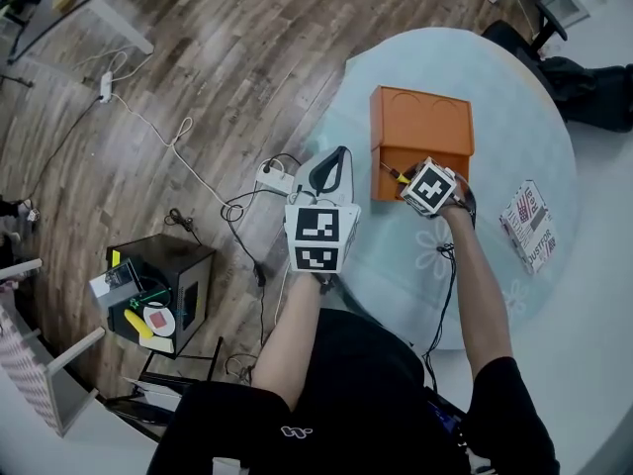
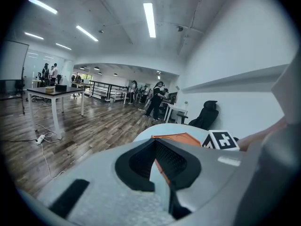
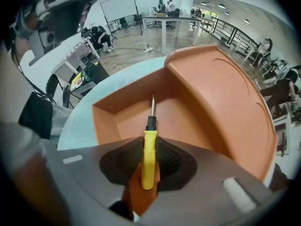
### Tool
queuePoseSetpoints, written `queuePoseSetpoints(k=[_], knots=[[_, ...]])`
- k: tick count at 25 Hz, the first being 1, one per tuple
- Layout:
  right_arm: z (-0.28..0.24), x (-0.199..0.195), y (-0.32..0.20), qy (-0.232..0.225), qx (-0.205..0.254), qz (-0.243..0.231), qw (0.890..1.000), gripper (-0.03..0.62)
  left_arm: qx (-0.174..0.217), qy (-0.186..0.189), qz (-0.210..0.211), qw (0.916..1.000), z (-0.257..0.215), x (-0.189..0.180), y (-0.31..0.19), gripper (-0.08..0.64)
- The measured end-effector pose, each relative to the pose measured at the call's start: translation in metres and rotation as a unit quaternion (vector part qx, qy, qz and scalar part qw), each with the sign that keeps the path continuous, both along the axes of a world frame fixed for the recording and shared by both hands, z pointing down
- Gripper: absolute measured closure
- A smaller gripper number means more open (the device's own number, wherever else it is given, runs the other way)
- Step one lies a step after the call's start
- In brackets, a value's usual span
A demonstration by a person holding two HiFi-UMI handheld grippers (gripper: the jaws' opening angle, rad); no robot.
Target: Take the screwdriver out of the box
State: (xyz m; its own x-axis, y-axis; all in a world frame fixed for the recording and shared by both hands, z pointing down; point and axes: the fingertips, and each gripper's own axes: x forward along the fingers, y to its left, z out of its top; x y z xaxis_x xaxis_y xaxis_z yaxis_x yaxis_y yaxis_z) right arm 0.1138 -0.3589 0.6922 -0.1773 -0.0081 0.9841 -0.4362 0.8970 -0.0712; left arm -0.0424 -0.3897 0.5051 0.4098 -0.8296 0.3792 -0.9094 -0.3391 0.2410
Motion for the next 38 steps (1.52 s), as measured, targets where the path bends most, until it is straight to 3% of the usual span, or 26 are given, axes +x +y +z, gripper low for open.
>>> queuePoseSetpoints(k=[5, 10, 13, 16, 17, 19, 23, 28, 30, 32, 38], knots=[[0.001, 0.003, -0.003, 0.023, 0.03, -0.001, 0.999, 0.505, -0.001, 0.005, 0.003, 1.0, 0.001, 0.0, 0.003, 0.557], [-0.032, 0.006, -0.002, 0.017, 0.103, -0.028, 0.994, 0.506, 0.006, 0.012, 0.01, 0.9999, -0.005, 0.004, 0.002, 0.557], [-0.069, 0.004, -0.004, -0.013, 0.15, -0.023, 0.988, 0.505, 0.017, 0.014, 0.019, 0.9996, -0.015, 0.008, 0.0, 0.557], [-0.12, 0.0, -0.012, -0.083, 0.205, 0.026, 0.975, 0.505, 0.031, 0.018, 0.03, 0.9989, -0.029, 0.015, -0.002, 0.557], [-0.141, -0.001, -0.016, -0.118, 0.225, 0.055, 0.966, 0.505, 0.036, 0.02, 0.036, 0.9985, -0.034, 0.019, -0.002, 0.557], [-0.185, -0.004, -0.024, -0.195, 0.269, 0.115, 0.936, 0.505, 0.046, 0.019, 0.054, 0.9973, -0.042, 0.028, 0.0, 0.557], [-0.266, 0.001, -0.031, -0.323, 0.347, 0.209, 0.855, 0.505, 0.07, 0.011, 0.093, 0.9932, -0.06, 0.049, 0.001, 0.557], [-0.324, 0.029, -0.015, -0.406, 0.422, 0.306, 0.751, 0.505, 0.116, 0.012, 0.125, 0.9853, -0.099, 0.077, 0.0, 0.557], [-0.333, 0.036, -0.008, -0.426, 0.436, 0.33, 0.72, 0.505, 0.128, 0.012, 0.14, 0.9817, -0.11, 0.085, 0.002, 0.557], [-0.335, 0.035, -0.004, -0.435, 0.443, 0.334, 0.709, 0.505, 0.137, 0.007, 0.153, 0.9787, -0.115, 0.092, 0.004, 0.557], [-0.335, 0.034, 0.001, -0.435, 0.448, 0.336, 0.705, 0.505, 0.143, 0.0, 0.167, 0.9755, -0.118, 0.095, 0.01, 0.557]])
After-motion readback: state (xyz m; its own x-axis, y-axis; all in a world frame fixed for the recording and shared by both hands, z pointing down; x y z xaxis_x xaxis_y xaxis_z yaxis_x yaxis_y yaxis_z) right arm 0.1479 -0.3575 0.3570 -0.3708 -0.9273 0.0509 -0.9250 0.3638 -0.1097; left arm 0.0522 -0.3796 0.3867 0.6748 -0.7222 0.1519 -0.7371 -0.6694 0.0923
